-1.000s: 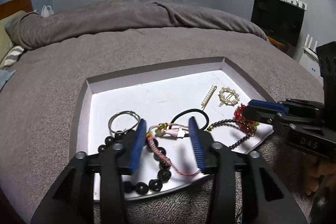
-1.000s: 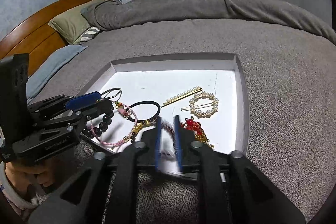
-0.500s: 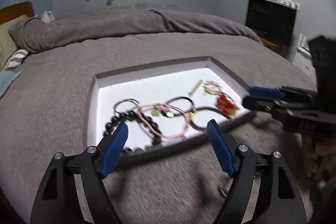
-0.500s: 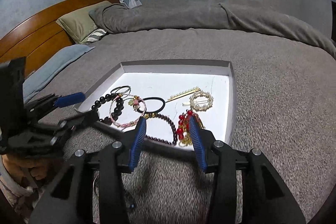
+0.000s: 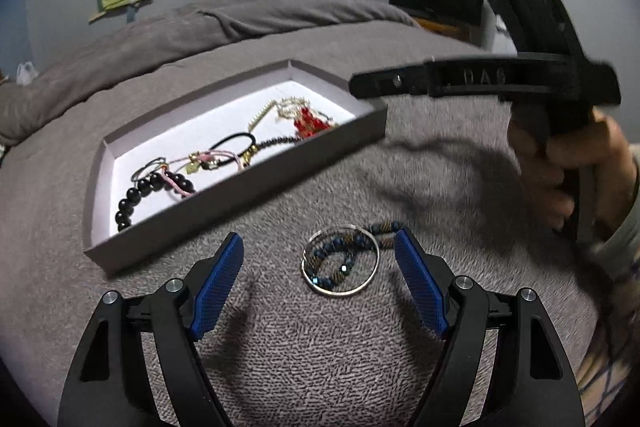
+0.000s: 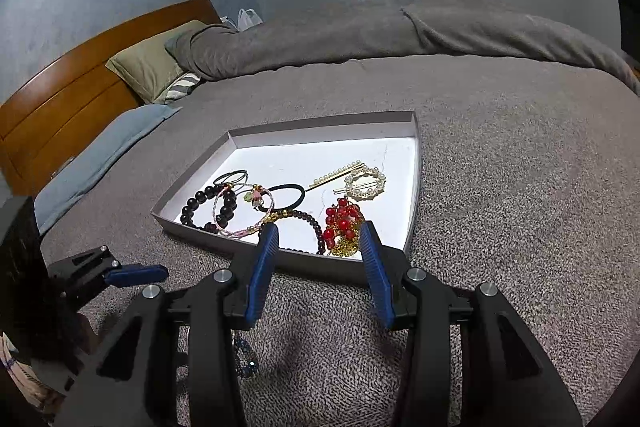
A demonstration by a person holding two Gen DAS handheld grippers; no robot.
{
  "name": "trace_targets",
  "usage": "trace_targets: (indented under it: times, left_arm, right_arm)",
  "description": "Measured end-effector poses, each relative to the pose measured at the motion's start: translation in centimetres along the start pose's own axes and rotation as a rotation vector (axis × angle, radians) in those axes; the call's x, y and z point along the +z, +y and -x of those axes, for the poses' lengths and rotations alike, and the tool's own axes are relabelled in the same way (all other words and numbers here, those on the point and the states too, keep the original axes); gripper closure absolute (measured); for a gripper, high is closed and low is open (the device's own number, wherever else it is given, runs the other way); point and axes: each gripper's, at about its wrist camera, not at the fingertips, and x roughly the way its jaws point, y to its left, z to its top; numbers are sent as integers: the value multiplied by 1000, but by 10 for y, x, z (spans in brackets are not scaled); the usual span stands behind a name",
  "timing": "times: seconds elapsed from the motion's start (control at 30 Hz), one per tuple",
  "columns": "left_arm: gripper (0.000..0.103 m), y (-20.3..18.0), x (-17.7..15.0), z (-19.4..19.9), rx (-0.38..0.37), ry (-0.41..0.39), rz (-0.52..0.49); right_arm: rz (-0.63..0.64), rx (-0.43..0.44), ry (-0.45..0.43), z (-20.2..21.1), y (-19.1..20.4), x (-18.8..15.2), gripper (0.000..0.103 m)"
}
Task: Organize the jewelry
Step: 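Grasp the silver bangle with the left gripper while the right reaches the blue bead bracelet, then close the right gripper on the blue bead bracelet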
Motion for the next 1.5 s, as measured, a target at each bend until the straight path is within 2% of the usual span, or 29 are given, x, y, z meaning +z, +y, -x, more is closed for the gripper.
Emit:
trace_targets:
  times: [0.27,0.33,0.4,0.43,0.67,1.0,1.3,1.4,1.47,1.5]
  left_arm:
    - [25,-4,-5,-18,-13,72,-25]
    - [31,-6,-6,-24,-19,91,-32]
    - [51,-7,-7,-26,-41,106,-34]
    - [53,-7,-7,-26,-50,108,-34]
    - [54,2,-2,-6,-57,65,-2]
    - [54,64,8,28,51,-21,143]
    - [54,79,8,37,65,-38,184]
    - [54,78,7,37,59,-35,184]
    - [54,76,7,37,58,-33,178]
    - [54,76,7,36,59,-33,176]
  right_arm:
    - [19,4,17,2,3,-5,60]
    - [23,4,20,3,3,-7,60]
    - [26,7,25,5,3,-10,60]
    - [28,8,27,6,3,-11,60]
    - [30,58,47,11,5,-20,60]
    - [129,105,127,-6,41,-44,60]
    - [275,71,226,-29,72,-67,61]
    - [294,66,229,-30,75,-67,72]
    - [305,51,230,-32,76,-66,87]
    - [307,51,229,-31,76,-66,88]
